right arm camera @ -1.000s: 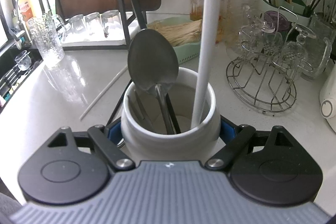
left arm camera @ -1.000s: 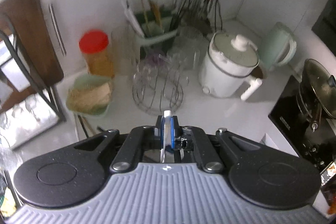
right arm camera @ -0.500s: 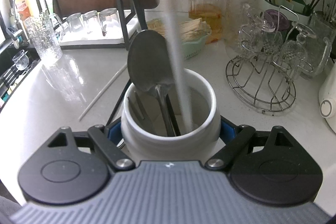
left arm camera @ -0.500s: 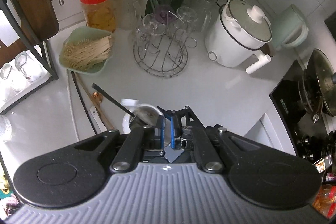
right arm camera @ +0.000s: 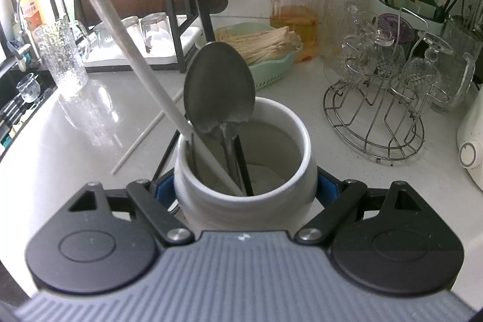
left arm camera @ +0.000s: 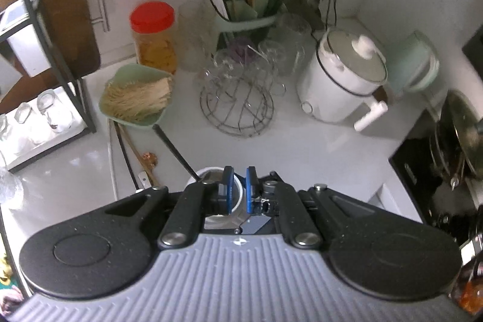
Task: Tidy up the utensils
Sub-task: 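Open the left gripper to release the chopstick into the mug, then move the open left gripper to the white slotted spatula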
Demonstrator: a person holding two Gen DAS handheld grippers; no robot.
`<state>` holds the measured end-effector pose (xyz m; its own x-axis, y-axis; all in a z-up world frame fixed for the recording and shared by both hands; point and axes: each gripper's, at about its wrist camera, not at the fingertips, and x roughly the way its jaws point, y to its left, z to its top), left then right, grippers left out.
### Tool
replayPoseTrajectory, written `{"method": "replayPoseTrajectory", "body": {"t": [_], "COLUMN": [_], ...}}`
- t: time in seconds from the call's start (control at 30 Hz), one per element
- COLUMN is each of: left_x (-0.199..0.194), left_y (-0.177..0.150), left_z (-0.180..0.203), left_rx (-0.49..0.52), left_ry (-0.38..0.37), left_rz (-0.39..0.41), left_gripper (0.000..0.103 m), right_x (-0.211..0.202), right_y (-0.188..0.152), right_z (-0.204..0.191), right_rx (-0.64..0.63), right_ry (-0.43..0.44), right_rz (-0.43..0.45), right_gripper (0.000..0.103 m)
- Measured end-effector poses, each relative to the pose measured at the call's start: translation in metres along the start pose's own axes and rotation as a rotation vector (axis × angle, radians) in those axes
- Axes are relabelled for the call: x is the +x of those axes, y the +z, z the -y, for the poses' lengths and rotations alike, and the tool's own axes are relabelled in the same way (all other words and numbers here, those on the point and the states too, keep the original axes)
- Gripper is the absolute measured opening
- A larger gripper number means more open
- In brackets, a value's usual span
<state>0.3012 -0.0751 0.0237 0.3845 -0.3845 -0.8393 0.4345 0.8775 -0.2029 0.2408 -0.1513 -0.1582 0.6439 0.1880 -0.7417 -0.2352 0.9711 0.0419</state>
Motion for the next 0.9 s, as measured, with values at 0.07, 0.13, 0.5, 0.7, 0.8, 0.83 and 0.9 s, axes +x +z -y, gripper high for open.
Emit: {"method": "replayPoseTrajectory", "body": {"t": [0.07,0.13,0.5,0.7,0.8,0.83,0.9], "left_x": [-0.004,-0.01,-0.031,-0.033,-0.025,-0.023,-0.015], "left_y": [-0.009,-0.019,-0.064,-0.079,-0.082,-0.083,-0.084], "left_z": [-0.001,-0.003,-0.023,-0.048,-0.057,-0.06,-0.065], "left_rx": [-0.018,-0.045,-0.143,-0.199,-0.196,-0.195,-0.184], "left_ry": [0.026,0.02,0.13,0.207,0.208,0.205,0.196], "left_rz": [0.03,0.069,0.207,0.224,0.208,0.207,0.208], "left_gripper": [0.007,0.007,0.045,0.079,0.091,0.093,0.097], "right_x": [-0.001,-0.001,-0.001,-0.001,-0.001,-0.001,0.0], "right_y": [-0.001,-0.001,0.0,-0.002,-0.002,-0.003,-0.003], "right_z": [0.0,0.0,-0.001,0.001,0.0,0.0,0.0], "right_rx": [-0.002,0.0,-0.018,-0.017,-0.015,-0.013,-0.011], "right_ry": [0.001,0.0,0.006,0.014,0.011,0.009,0.005], "right_rz": [0.008,0.009,0.011,0.031,0.038,0.043,0.053], "right_gripper": [0.091,0.091,0.091,0.091,0.091,0.091,0.091]}}
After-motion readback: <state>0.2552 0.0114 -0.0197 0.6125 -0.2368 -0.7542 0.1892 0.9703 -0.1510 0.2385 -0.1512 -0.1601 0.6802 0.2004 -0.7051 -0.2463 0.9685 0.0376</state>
